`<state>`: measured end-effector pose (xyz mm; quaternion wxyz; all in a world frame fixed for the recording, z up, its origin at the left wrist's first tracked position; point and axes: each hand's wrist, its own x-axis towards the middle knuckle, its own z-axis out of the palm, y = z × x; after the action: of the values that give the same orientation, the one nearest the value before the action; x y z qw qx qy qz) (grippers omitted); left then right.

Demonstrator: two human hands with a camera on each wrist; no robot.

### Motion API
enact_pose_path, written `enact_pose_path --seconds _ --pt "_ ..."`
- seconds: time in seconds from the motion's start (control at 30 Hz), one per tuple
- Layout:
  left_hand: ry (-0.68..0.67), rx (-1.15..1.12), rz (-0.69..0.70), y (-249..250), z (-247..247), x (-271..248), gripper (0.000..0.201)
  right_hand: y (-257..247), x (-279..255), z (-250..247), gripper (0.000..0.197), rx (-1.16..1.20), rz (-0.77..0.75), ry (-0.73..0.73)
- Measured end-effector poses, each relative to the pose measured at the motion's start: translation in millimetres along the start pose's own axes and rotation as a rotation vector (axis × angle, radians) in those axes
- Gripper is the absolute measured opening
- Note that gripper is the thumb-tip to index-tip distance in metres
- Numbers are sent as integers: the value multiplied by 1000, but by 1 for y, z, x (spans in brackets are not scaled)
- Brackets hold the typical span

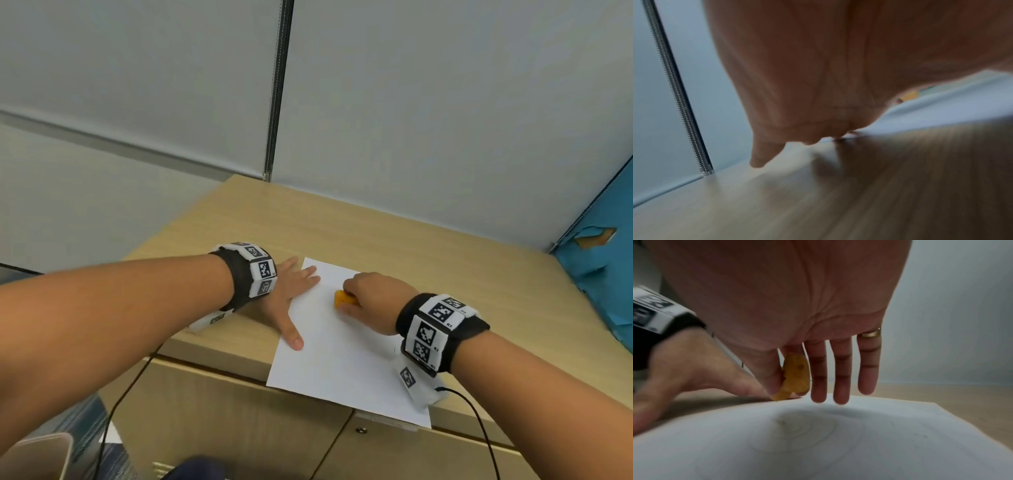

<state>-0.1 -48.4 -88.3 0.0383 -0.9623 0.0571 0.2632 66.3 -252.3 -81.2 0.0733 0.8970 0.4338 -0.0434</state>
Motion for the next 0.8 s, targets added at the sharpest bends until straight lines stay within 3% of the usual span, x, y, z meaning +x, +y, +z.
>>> enact_pose_path --seconds 0.2,0.43,0.6,0.67,0.8 --pt "-28 43 22 -7 11 29 160 -45 -2 3 32 43 -195 -95" --pt "-12 19 4 -9 11 31 152 -11 49 -5 36 17 40 -13" --pt "-16 41 4 -10 11 34 154 -44 20 -1 37 128 -174 -132" --pt "-8 35 4 -12 13 36 155 -37 24 -1 38 104 -123 -121" --pt "-2 -7 -4 -13 16 37 154 3 52 -7 37 -9 144 -4"
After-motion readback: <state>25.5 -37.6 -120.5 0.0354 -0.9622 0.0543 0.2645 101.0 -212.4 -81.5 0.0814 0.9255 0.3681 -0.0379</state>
